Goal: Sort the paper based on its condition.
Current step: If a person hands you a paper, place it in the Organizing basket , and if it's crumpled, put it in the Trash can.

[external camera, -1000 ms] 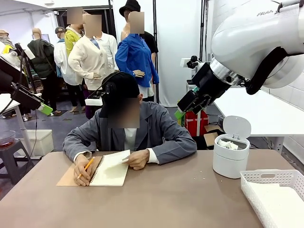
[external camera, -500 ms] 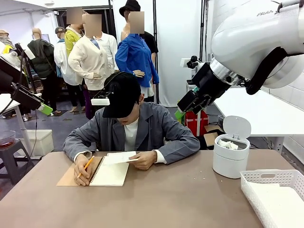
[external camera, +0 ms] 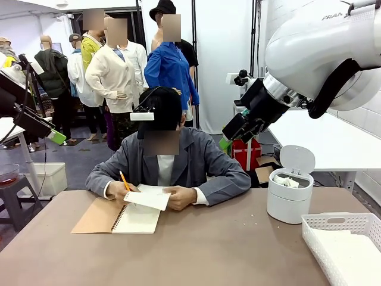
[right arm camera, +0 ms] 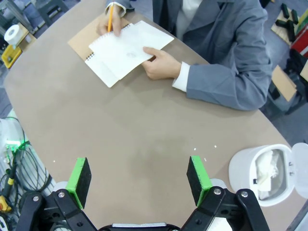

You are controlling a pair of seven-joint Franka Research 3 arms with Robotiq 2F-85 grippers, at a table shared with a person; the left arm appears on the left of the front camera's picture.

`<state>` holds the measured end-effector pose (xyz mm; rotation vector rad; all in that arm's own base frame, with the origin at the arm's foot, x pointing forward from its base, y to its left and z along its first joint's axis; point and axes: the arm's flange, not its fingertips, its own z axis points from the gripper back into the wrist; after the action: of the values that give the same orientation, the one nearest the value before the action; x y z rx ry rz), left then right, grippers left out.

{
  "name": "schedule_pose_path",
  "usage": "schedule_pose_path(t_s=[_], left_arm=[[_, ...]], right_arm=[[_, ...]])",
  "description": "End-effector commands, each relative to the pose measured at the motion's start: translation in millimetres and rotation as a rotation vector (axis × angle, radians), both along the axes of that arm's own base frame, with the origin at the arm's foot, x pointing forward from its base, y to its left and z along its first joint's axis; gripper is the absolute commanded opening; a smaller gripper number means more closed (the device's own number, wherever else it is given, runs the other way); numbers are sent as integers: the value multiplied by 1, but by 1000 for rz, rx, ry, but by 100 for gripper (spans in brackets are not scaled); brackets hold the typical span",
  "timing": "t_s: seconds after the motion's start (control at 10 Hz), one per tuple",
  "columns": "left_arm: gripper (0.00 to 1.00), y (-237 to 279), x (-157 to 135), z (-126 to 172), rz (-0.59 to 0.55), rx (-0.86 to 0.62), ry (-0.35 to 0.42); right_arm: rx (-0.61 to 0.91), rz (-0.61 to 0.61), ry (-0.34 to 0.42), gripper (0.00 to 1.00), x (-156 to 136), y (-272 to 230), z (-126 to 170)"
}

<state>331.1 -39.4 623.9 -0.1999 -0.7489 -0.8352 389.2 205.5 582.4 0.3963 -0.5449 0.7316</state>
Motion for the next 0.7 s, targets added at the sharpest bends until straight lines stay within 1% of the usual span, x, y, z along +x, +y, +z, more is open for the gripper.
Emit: schedule_pose_path(t_s=[0.0, 0.6], left_arm=[[100, 1, 1, 0, 3, -1, -5], [100, 1, 1, 0, 3, -1, -5]], right_arm=[[6, -2, 4, 100, 0, 1, 0], [6, -2, 4, 100, 0, 1, 0]])
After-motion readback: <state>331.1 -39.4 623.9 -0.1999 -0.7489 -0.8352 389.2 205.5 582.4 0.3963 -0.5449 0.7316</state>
